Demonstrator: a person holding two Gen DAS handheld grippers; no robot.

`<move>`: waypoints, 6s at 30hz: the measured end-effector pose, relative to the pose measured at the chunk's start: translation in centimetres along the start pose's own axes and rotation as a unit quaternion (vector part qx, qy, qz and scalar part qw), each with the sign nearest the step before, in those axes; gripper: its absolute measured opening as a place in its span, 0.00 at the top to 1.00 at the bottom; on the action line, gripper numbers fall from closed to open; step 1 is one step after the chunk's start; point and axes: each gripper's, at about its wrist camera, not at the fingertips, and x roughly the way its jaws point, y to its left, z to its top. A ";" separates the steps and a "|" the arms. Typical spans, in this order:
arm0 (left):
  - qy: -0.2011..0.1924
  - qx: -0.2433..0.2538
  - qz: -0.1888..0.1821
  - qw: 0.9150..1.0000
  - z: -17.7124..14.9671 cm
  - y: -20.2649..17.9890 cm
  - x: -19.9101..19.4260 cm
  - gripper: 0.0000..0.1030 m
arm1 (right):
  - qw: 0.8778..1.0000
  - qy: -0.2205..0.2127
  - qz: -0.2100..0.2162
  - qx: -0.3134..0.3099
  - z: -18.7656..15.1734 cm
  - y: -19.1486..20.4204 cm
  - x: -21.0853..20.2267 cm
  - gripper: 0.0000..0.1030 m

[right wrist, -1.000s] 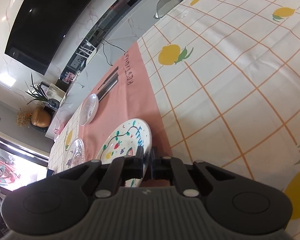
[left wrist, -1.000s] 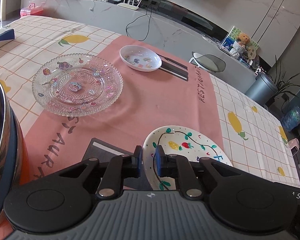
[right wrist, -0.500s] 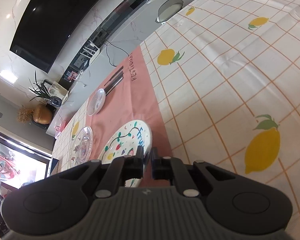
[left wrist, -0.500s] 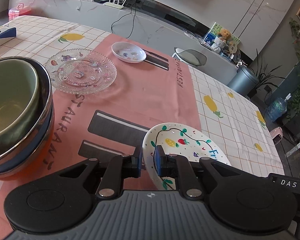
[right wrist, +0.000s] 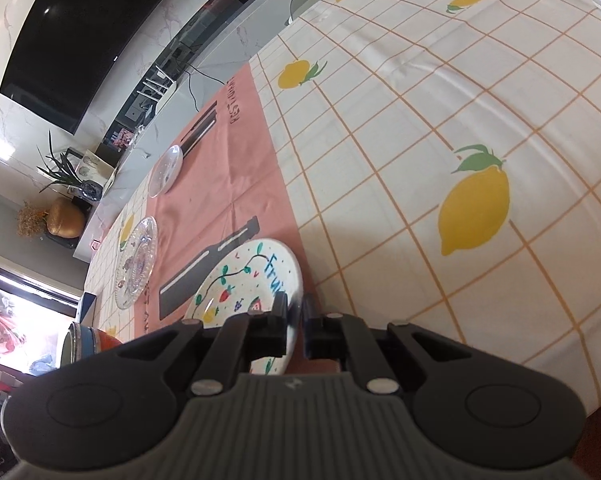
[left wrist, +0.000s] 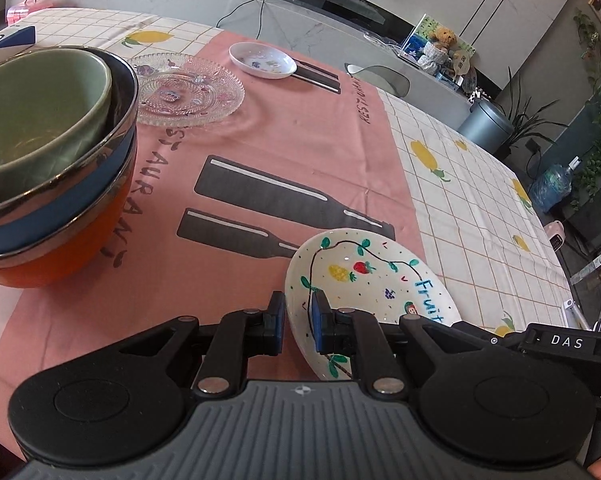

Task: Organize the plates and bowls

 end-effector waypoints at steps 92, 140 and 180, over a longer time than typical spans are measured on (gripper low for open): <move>0.072 0.003 -0.094 0.993 21.6 20.9 6.9 0.59 | 0.989 0.096 0.056 -0.093 5.3 18.6 20.1 0.65; 0.017 0.048 -0.114 0.992 18.0 8.1 -3.0 0.92 | 0.991 0.040 0.120 -0.037 6.8 13.7 9.3 0.95; 0.094 0.019 -0.063 0.993 2.2 1.9 -0.3 0.90 | 0.999 0.024 0.003 -0.048 0.6 0.8 -0.4 0.95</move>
